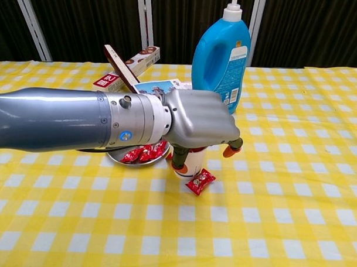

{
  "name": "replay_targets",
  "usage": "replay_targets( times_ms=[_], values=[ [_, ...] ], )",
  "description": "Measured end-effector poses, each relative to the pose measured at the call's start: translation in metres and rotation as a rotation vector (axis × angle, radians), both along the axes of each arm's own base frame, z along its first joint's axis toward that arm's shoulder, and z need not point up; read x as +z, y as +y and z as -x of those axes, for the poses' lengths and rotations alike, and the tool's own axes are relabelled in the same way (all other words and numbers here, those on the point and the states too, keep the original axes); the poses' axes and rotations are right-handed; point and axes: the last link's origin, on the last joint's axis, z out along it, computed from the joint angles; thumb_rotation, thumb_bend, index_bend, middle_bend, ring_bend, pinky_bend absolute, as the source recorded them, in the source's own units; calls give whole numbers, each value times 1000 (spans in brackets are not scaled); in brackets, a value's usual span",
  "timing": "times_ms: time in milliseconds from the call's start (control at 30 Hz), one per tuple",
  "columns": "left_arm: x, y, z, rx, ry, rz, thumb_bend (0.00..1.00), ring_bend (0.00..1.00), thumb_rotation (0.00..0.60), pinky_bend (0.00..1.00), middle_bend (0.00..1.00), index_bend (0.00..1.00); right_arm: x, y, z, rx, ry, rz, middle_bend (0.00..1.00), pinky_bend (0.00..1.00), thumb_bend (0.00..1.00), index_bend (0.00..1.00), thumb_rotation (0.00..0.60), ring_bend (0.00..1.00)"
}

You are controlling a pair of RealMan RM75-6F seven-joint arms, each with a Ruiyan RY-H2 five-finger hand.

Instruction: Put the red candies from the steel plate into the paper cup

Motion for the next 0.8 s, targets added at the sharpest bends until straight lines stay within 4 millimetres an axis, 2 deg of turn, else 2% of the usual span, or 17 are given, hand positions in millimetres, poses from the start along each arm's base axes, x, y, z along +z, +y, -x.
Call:
replay_targets(
  times_ms=[233, 400, 800],
  values=[
    [2, -3, -2, -1, 0, -4, 211, 890, 600, 916, 762, 235, 0, 0, 0, -2, -1, 1, 0, 0, 335, 0, 600, 0],
    [11, -1, -6, 27, -37, -18, 208, 890, 600, 916, 756, 190, 0, 0, 0, -1, -3, -1, 0, 0, 336, 0, 600, 0],
    [24, 14, -2, 175, -42, -33, 208, 890, 600, 916, 754, 184, -1, 0, 0, -3, -4, -5, 0, 0, 336, 0, 600, 0]
  ],
)
